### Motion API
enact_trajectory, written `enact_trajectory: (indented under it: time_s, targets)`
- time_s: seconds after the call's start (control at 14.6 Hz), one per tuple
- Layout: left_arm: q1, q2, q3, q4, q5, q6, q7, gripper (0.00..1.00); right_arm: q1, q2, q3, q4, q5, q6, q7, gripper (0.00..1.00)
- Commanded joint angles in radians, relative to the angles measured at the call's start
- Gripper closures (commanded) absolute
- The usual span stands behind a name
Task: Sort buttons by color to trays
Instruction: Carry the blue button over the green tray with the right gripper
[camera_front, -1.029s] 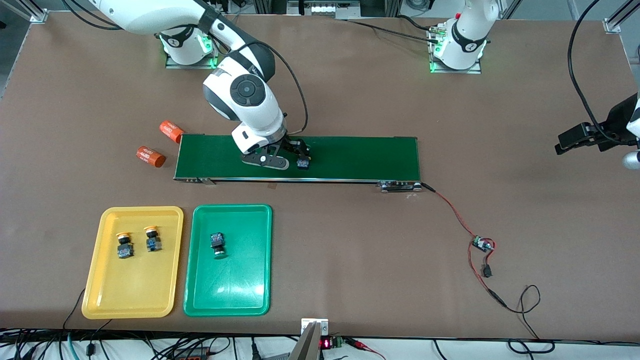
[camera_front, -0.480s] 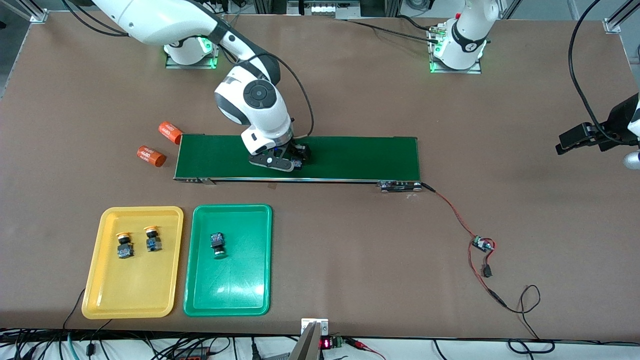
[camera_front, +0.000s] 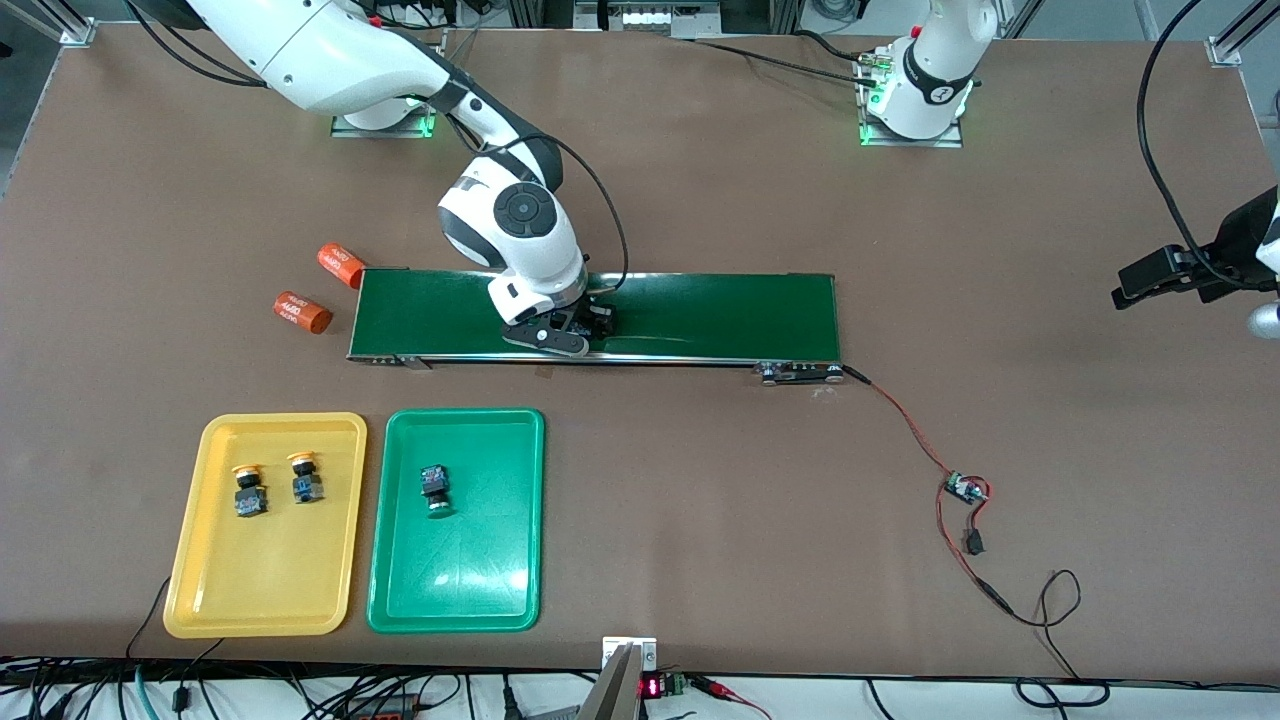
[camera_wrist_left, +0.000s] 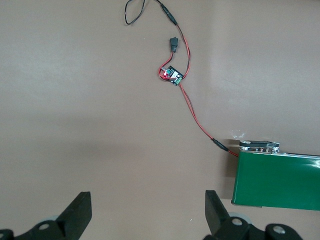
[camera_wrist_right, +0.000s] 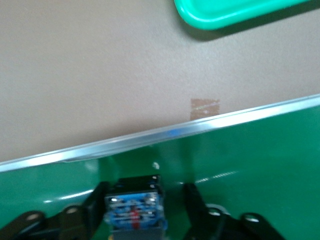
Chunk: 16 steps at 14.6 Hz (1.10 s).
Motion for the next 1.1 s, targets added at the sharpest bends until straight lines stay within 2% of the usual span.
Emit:
enact_trajectory:
  time_s: [0.0, 0.21, 0.41, 0.62, 0.75, 1.03]
  targets:
    - [0.003, -0.006, 0.002, 0.004, -0.013, -0.005, 0.012, 0.0, -0.007, 0.003, -0.014, 0.057, -0.022, -0.017, 0.002, 1.0]
    - [0.003, -0.008, 0.002, 0.004, -0.013, -0.006, 0.012, 0.0, -0.021, 0.0, -0.008, 0.194, -0.015, -0.172, -0.076, 1.0]
    - [0.003, -0.008, 0.002, 0.004, -0.013, -0.006, 0.012, 0.0, -0.036, 0.008, -0.014, 0.313, 0.008, -0.214, -0.253, 1.0]
    - [0.003, -0.006, 0.002, 0.004, -0.013, -0.003, 0.012, 0.0, -0.039, 0.089, -0.071, 0.421, 0.01, -0.199, -0.447, 1.0]
    - [0.001, -0.006, 0.0, 0.004, -0.013, -0.003, 0.012, 0.0, -0.039, 0.179, -0.095, 0.519, 0.01, -0.165, -0.563, 1.0]
    - [-0.003, -0.006, -0.001, 0.001, -0.007, -0.008, 0.015, 0.0, -0.036, 0.31, -0.169, 0.574, 0.007, 0.034, -0.638, 1.0]
